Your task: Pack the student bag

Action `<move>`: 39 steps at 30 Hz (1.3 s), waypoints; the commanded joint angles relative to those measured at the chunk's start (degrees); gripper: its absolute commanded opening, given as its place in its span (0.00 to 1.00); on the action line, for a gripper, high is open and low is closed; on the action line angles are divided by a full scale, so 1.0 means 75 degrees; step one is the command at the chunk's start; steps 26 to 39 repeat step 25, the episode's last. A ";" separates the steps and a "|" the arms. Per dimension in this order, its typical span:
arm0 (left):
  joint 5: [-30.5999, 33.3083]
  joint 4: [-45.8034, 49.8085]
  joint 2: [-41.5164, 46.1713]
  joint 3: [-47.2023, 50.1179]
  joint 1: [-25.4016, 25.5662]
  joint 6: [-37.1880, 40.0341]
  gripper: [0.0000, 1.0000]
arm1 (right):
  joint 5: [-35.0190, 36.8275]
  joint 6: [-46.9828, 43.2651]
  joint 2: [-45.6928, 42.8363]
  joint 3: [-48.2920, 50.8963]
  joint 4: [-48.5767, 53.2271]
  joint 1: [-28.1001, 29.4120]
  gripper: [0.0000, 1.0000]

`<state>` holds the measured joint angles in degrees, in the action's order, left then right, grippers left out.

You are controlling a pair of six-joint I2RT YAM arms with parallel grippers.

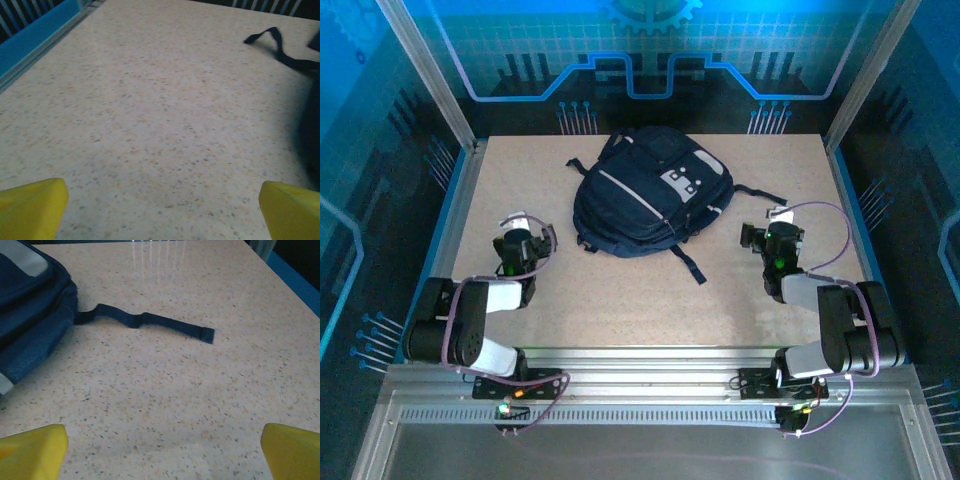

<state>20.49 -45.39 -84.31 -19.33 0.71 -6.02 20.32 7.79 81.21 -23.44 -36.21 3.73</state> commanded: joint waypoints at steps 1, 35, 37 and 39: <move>-0.0837 -0.2605 -0.0740 0.0401 -0.0094 0.0396 0.99 | -0.1103 -0.0517 0.0389 -0.0114 -0.0661 -0.0045 1.00; -0.0684 -0.1332 -0.0635 -0.0176 0.0133 0.0602 0.99 | -0.0576 -0.0679 0.0645 0.0008 -0.1254 0.0226 1.00; -0.0684 -0.1332 -0.0635 -0.0176 0.0133 0.0602 0.99 | -0.0576 -0.0679 0.0645 0.0008 -0.1254 0.0226 1.00; -0.0684 -0.1332 -0.0635 -0.0176 0.0133 0.0602 0.99 | -0.0576 -0.0679 0.0645 0.0008 -0.1254 0.0226 1.00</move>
